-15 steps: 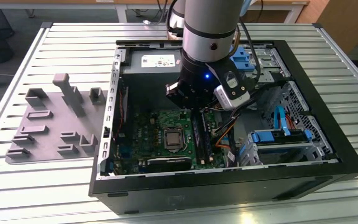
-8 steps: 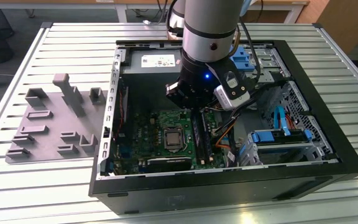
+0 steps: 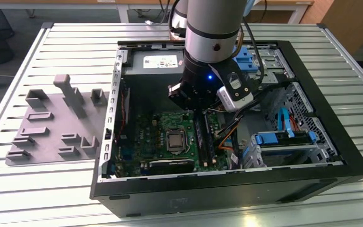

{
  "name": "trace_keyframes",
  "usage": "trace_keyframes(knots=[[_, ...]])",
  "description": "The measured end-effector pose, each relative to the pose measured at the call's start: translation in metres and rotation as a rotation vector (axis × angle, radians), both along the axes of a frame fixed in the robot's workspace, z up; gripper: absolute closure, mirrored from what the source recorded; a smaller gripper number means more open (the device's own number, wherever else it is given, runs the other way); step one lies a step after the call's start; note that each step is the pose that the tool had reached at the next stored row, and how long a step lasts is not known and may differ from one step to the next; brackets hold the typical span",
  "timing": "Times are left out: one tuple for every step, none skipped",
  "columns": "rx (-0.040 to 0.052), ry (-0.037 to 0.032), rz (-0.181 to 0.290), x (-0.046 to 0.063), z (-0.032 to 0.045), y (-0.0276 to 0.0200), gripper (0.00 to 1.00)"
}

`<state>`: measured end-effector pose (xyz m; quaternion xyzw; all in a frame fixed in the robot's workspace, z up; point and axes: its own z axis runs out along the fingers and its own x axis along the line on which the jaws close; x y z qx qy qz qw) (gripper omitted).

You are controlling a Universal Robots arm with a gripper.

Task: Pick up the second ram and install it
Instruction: 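Insert the second ram into the second slot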

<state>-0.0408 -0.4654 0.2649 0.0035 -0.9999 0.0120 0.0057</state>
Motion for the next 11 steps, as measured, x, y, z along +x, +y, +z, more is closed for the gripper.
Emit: trace_keyframes(knots=[[0.0002,0.0,0.0,0.0,0.0,0.0,0.86],[0.0003,-0.0001,0.0,0.0,0.0,0.0,0.86],[0.0007,-0.0001,0.0,0.0,0.0,0.0,0.86],[0.0008,-0.0001,0.0,0.0,0.0,0.0,0.86],[0.0009,0.0,0.0,0.0,0.0,0.0,0.86],[0.0013,0.0,0.0,0.0,0.0,0.0,0.86],[0.0011,0.0,0.0,0.0,-0.0001,0.0,0.86],[0.0013,0.0,0.0,0.0,-0.0042,0.0,0.86],[0.0012,-0.0001,0.0,0.0,-0.0049,0.0,0.86],[0.0013,0.0,0.0,0.0,-0.0055,0.0,0.86],[0.0012,0.0,0.0,0.0,-0.0061,0.0,0.86]])
